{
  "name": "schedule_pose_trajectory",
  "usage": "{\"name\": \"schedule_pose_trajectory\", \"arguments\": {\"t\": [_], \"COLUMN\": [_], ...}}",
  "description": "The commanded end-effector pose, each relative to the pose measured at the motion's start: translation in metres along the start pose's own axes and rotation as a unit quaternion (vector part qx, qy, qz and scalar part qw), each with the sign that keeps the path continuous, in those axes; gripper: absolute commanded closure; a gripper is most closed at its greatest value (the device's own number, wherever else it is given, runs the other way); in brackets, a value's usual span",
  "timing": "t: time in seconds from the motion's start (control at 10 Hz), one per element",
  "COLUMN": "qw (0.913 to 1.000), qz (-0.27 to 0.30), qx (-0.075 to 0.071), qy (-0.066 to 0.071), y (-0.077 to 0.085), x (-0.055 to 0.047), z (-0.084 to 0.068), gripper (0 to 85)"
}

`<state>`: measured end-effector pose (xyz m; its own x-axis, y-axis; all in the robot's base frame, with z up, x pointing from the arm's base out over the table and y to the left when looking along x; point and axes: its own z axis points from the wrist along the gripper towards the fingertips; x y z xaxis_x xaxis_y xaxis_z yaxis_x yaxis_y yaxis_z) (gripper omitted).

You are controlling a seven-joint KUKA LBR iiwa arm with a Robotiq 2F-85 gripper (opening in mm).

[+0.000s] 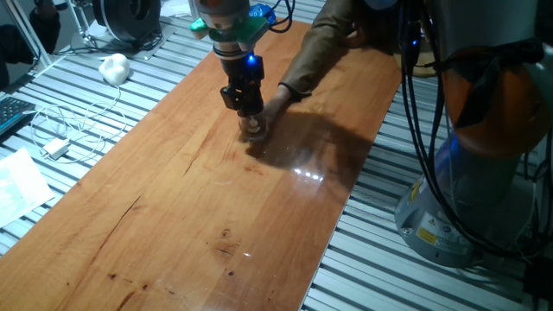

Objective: Unscrew the lid from the jar

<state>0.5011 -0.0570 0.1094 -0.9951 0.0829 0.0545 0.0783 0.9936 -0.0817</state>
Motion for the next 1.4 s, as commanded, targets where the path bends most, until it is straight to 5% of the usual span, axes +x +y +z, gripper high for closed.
{"name": "schedule_pose_trajectory", "arguments": {"t": [0.0,0.1,0.5,0.6,0.9,1.0,1.3], "qw": [1.0000,1.0000,1.0000,0.9999,0.9998,0.9996,0.9892], "qz": [0.001,0.003,-0.002,-0.014,-0.017,0.026,0.142], "qx": [0.000,0.000,0.003,0.006,0.007,-0.008,-0.015], "qy": [-0.002,-0.002,-0.004,-0.004,0.001,0.010,0.032], "y": [0.000,0.000,0.001,0.001,0.001,0.002,0.003], "x": [0.000,0.000,-0.001,-0.002,-0.004,-0.004,-0.009], "z": [0.000,0.000,-0.002,-0.003,-0.009,-0.014,-0.034], "gripper": [34.0,17.0,17.0,0.0,0.0,0.0,0.0]}}
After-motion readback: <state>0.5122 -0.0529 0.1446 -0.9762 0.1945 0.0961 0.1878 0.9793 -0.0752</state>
